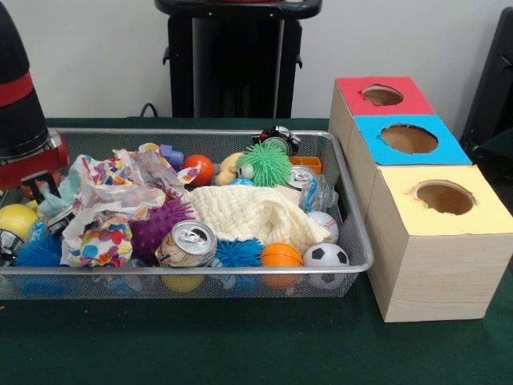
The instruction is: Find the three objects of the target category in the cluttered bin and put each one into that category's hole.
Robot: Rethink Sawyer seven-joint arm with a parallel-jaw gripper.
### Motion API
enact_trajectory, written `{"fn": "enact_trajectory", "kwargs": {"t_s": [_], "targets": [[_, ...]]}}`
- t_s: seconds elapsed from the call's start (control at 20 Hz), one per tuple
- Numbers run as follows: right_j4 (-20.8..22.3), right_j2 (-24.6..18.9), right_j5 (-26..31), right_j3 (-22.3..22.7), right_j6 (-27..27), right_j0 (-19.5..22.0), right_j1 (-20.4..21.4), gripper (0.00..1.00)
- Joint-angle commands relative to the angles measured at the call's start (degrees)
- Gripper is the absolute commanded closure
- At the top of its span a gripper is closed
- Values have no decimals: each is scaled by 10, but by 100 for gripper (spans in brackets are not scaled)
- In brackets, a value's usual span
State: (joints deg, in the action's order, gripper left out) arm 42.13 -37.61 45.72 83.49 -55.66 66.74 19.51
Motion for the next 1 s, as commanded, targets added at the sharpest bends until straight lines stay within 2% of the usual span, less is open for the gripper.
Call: {"fn": "enact_trajectory", "kwargs": {"t_s": [0.05,0.6,0.65,1.0], "targets": [[39,-24,-5,-28,160,-6,-18,100],[27,-22,2,-7,136,-6,12,100],[24,-29,-6,-2,140,1,10,0],[30,-23,-6,0,124,-5,18,0]]}}
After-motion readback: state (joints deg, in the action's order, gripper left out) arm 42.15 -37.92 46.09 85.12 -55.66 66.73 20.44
